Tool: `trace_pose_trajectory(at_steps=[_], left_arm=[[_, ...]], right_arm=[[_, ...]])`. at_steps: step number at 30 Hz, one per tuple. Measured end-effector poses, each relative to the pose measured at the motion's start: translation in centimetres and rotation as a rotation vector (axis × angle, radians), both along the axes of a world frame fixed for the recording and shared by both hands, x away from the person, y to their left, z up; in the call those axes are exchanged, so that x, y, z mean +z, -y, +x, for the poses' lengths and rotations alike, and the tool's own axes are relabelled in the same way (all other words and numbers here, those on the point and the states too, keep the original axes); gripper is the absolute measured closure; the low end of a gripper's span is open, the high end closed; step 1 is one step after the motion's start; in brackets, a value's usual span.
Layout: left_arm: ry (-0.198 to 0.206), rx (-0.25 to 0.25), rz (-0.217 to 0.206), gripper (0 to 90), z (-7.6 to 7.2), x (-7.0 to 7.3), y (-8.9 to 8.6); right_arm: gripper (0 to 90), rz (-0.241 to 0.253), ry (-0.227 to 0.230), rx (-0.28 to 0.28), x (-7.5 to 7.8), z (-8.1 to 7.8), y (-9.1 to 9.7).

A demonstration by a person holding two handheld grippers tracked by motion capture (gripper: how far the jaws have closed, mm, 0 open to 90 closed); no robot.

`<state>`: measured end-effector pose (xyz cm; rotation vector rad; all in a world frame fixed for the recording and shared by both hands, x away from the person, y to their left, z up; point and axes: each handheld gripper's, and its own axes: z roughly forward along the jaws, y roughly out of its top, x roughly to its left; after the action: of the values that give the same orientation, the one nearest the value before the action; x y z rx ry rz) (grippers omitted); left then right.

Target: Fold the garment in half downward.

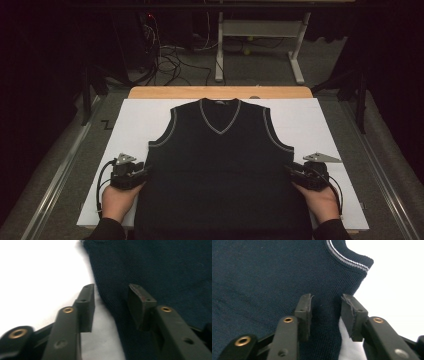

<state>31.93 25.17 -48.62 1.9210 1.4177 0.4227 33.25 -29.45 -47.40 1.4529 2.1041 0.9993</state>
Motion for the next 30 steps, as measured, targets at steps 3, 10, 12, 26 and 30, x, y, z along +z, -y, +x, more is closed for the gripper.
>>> trace_pose_trajectory(at_steps=[3, 10, 12, 26, 30], left_arm=[[-0.003, -0.001, 0.008, 59.2, 0.2, 0.0, 0.1], [0.005, -0.048, 0.018, 79.7, 0.4, 0.0, 0.3], [0.011, -0.051, 0.028, 81.4, 0.4, 0.0, 0.4], [0.015, -0.066, 0.006, 82.3, -0.5, 0.2, -0.1], [0.019, -0.078, 0.009, 82.3, -1.4, 0.3, -0.2]], right_arm=[[69.9, -0.012, -0.006, 0.001, 0.1, 0.2, 0.0], [83.6, -0.021, 0.002, 0.015, 0.0, 0.4, 0.0], [85.0, -0.041, 0.012, 0.025, 0.0, 0.3, -0.3], [85.4, -0.038, 0.062, 0.034, 0.2, -1.2, 0.3], [85.4, -0.057, 0.065, 0.054, 0.2, -2.3, 0.3]])
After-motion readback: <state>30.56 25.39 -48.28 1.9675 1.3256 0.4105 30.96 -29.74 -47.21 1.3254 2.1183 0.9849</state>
